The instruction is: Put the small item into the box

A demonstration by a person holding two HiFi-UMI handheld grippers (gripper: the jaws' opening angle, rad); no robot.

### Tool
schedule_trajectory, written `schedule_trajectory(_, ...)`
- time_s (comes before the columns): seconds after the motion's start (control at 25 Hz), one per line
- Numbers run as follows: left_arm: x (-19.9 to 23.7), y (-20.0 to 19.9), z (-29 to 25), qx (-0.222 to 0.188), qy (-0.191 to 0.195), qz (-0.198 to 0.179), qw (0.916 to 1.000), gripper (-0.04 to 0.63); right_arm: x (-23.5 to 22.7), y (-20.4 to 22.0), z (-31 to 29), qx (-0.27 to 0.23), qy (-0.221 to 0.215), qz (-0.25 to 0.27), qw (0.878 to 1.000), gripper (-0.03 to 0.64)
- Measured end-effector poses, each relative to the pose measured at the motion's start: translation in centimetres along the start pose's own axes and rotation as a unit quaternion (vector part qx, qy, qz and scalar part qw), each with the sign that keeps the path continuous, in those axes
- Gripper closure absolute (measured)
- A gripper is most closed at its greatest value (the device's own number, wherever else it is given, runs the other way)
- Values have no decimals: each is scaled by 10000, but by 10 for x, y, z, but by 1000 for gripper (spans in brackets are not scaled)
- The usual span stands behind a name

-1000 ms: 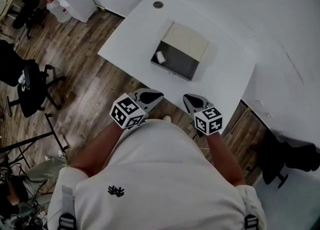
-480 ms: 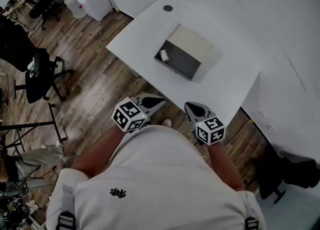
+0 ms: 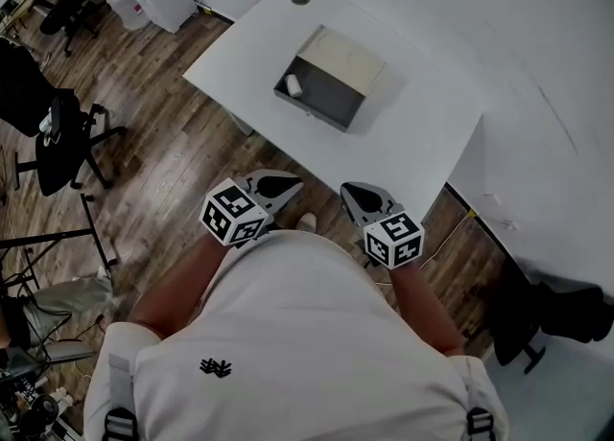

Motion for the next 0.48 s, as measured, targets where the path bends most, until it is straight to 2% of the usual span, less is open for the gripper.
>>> schedule_trajectory(0.48,-11,7,-9,65,57,-28,10000,588,-1,8,14,-161,39,-61,9998,611)
Point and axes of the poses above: the fingertips, and each gripper's own axes: z backward along the fingers, x to its left, y out of its underside, the point moved 7 cm from there along z, backward along the fingers, and after that the axes turned 15 degrees about y, right-handed, at the moved point
